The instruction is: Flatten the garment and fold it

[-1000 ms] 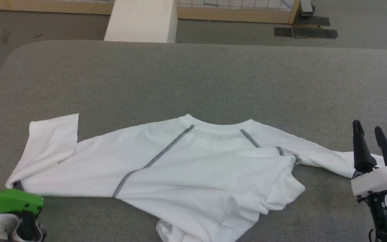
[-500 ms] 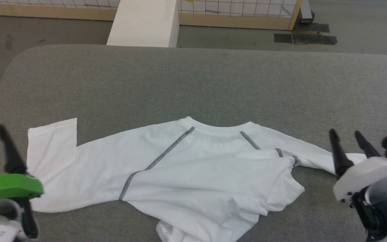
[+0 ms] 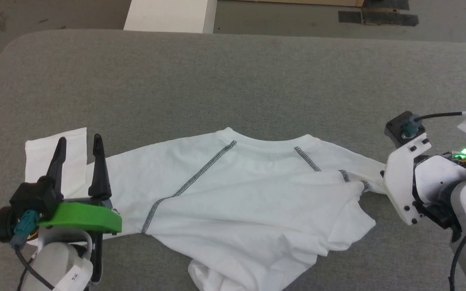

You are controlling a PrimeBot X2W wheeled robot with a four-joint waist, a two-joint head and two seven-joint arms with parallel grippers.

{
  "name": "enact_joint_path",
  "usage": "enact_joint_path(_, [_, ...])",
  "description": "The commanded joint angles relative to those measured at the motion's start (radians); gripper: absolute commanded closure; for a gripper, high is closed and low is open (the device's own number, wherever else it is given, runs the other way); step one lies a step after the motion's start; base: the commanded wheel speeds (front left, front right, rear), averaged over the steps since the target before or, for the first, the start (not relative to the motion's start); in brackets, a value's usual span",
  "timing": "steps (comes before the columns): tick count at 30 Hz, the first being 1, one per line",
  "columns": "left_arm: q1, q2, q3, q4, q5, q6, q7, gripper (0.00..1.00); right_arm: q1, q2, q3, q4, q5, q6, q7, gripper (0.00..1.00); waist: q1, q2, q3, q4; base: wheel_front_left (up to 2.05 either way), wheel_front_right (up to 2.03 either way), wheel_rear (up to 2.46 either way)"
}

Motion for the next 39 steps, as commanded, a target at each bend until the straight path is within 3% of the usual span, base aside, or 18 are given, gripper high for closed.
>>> enact_joint_path(1, [-0.030, -0.007, -0.007, 0.006, 0.003, -0.010, -0.007, 0.00, -0.028, -0.021, 0.029, 0.022, 0.009, -0.001, 0.009, 0.00, 0.0000, 0.0000, 0.037, 0.025, 0.00, 0.00, 0.00])
enact_joint_path(7, [-0.060, -0.029, -0.016, 0.034, 0.003, -0.021, -0.008, 0.00, -0.057, -0.032, 0.093, 0.106, 0.056, -0.001, -0.010, 0.00, 0.0000, 0.0000, 0.074, 0.043, 0.00, 0.00, 0.00])
enact_joint_path(8, [-0.061, -0.031, -0.016, 0.039, 0.003, -0.023, -0.008, 0.00, -0.059, -0.032, 0.098, 0.118, 0.060, -0.001, -0.011, 0.26, 0.0000, 0.0000, 0.076, 0.043, 0.00, 0.00, 0.00])
enact_joint_path(9, [-0.061, -0.032, -0.017, 0.045, 0.003, -0.025, -0.008, 0.00, -0.063, -0.031, 0.104, 0.128, 0.069, -0.001, -0.019, 0.74, 0.0000, 0.0000, 0.077, 0.042, 0.00, 0.00, 0.00])
enact_joint_path(10, [-0.062, -0.033, -0.017, 0.049, 0.003, -0.027, -0.008, 0.00, -0.067, -0.029, 0.107, 0.133, 0.075, -0.001, -0.030, 1.00, 0.0000, 0.0000, 0.076, 0.041, 0.00, 0.00, 0.00])
enact_joint_path(14, [-0.063, -0.033, -0.018, 0.069, -0.004, -0.039, -0.007, 0.00, -0.086, -0.028, 0.108, 0.152, 0.088, -0.001, -0.064, 1.00, 0.0000, 0.0000, 0.066, 0.029, 0.00, 0.00, 0.00])
enact_joint_path(18, [-0.114, -0.023, -0.044, 0.082, -0.030, -0.076, 0.072, 0.00, -0.097, -0.026, 0.093, 0.144, 0.096, -0.001, -0.090, 1.00, 0.0000, 0.0000, 0.053, 0.023, 0.00, 0.00, 0.00])
enact_joint_path(23, [-0.265, 0.026, -0.124, 0.112, -0.041, -0.143, 0.338, 0.00, -0.093, -0.010, 0.085, 0.125, 0.104, -0.001, -0.095, 1.00, 0.0000, 0.0000, 0.041, 0.012, 0.00, 0.00, 0.00])
enact_joint_path(27, [-0.393, 0.065, -0.257, 0.162, -0.079, -0.201, 0.676, 0.00, -0.089, 0.002, 0.089, 0.113, 0.111, -0.001, -0.098, 1.00, 0.0000, 0.0000, 0.051, -0.001, 0.00, 0.00, 0.00])
enact_joint_path(30, [-0.481, 0.100, -0.355, 0.197, -0.103, -0.213, 0.879, 0.00, -0.087, 0.004, 0.091, 0.104, 0.115, -0.001, -0.098, 1.00, 0.0000, 0.0000, 0.069, -0.008, 0.00, 0.00, 0.00])
enact_joint_path(34, [-0.562, 0.139, -0.446, 0.249, -0.122, -0.216, 1.003, 0.00, -0.097, 0.001, 0.092, 0.084, 0.115, -0.001, -0.097, 1.00, 0.0000, 0.0000, 0.100, -0.027, 0.00, 0.00, 0.00])
enact_joint_path(39, [-0.616, 0.157, -0.517, 0.313, -0.177, -0.217, 1.046, 0.00, -0.113, 0.004, 0.093, 0.063, 0.115, -0.001, -0.105, 1.00, 0.0000, 0.0000, 0.135, -0.047, 0.00, 0.00, 0.00])
